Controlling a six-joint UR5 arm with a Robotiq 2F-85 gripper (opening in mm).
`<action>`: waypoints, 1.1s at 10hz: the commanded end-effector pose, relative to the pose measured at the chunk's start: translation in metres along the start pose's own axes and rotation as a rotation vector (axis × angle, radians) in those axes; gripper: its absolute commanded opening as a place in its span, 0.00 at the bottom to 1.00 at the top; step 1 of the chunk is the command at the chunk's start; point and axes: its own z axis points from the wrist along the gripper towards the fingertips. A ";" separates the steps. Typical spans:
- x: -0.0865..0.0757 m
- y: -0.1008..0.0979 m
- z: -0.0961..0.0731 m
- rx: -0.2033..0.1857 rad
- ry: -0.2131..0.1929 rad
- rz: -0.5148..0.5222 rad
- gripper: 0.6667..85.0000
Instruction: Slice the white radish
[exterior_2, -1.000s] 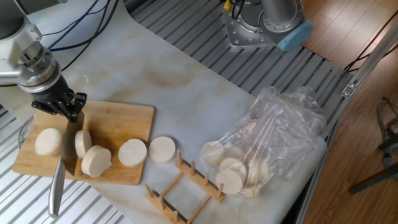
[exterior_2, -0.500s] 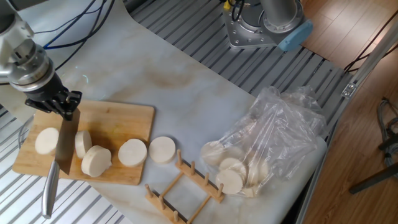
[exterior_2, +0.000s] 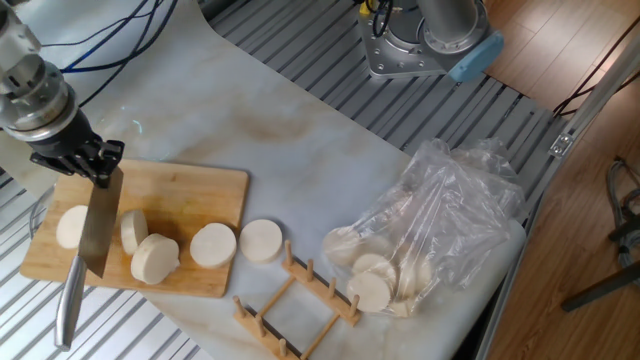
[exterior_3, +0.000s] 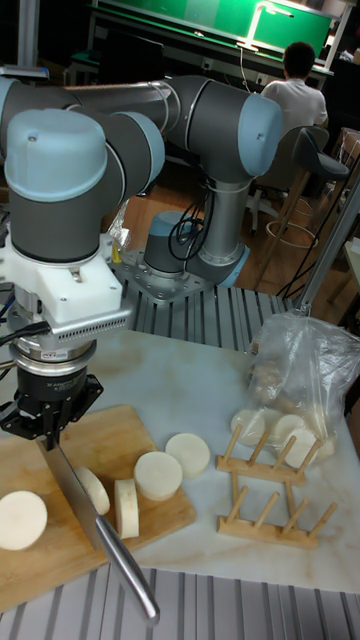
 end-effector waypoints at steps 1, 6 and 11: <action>0.000 -0.001 0.009 0.003 -0.021 0.012 0.01; -0.001 0.001 0.013 0.008 -0.043 0.009 0.01; 0.031 0.005 0.020 0.032 -0.006 0.012 0.01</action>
